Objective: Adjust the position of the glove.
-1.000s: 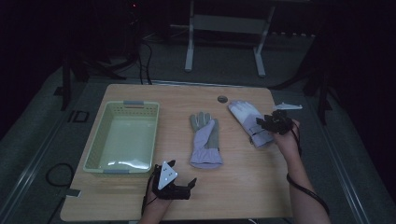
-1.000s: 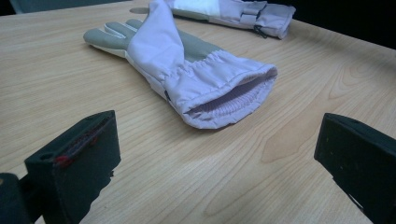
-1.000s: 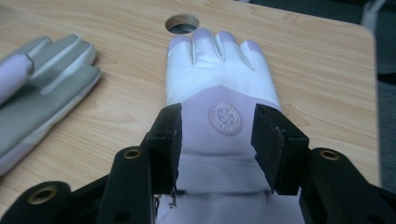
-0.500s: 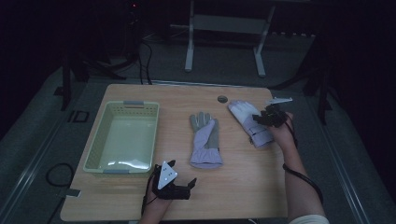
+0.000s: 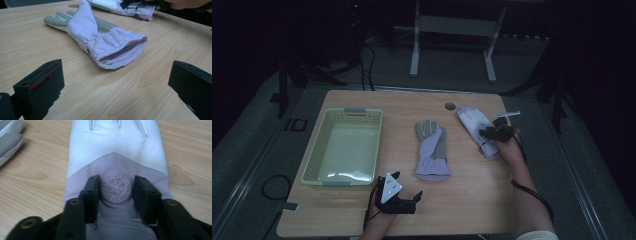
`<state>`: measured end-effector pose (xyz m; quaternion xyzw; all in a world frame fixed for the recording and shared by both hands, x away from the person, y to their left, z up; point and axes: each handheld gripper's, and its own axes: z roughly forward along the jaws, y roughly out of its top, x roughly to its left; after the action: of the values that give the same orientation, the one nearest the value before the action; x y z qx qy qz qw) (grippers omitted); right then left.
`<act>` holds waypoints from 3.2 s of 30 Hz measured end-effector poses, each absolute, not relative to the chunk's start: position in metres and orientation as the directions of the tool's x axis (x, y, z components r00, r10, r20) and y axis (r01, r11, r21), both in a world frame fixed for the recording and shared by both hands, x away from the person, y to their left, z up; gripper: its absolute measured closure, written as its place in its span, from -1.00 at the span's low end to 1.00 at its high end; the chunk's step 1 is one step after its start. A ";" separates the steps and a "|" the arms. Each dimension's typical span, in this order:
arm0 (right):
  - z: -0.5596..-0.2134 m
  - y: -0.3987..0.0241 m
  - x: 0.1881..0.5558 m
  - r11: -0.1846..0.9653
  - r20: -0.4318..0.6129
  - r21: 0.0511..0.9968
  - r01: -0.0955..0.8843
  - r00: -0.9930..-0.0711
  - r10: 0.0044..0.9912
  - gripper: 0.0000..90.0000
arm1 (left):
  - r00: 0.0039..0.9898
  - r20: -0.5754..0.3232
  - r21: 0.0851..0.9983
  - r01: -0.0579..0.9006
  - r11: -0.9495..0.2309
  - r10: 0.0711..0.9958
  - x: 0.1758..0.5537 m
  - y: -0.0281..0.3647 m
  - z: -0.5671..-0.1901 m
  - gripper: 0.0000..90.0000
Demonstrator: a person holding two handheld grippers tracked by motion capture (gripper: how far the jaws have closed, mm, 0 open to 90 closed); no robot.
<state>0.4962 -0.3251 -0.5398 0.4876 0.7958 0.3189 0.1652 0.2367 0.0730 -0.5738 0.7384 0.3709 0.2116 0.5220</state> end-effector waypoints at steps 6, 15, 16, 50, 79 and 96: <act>-0.538 -0.323 0.498 0.294 0.074 0.642 0.708 -0.439 0.896 0.48 | 0.636 -0.071 0.926 0.328 -0.186 0.769 0.237 0.072 -0.574 -0.99; -0.529 -0.314 0.494 0.252 0.050 0.623 0.740 -0.360 0.932 0.67 | 0.634 -0.072 0.927 0.328 -0.184 0.770 0.237 0.072 -0.574 -0.99; -0.527 -0.314 0.492 0.243 0.045 0.626 0.741 -0.345 0.938 0.70 | 0.634 -0.072 0.927 0.327 -0.183 0.770 0.237 0.072 -0.574 -0.99; -0.453 -0.292 0.335 -0.041 0.195 0.775 0.631 -0.178 0.964 0.72 | 0.632 -0.056 0.926 0.322 -0.196 0.773 0.236 0.071 -0.574 -0.99; -0.531 -0.270 0.390 0.012 0.149 0.635 0.772 -0.138 0.979 0.60 | 0.633 -0.061 0.926 0.324 -0.193 0.771 0.236 0.072 -0.574 -0.99; -0.508 -0.293 0.394 0.170 0.091 0.690 0.704 -0.316 0.944 0.13 | 0.633 -0.064 0.926 0.327 -0.191 0.772 0.236 0.072 -0.574 -0.99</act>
<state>0.3937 -0.2931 -0.5081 0.5551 0.7423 0.3273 0.1836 0.2364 0.0719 -0.5736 0.7411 0.3705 0.2154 0.5168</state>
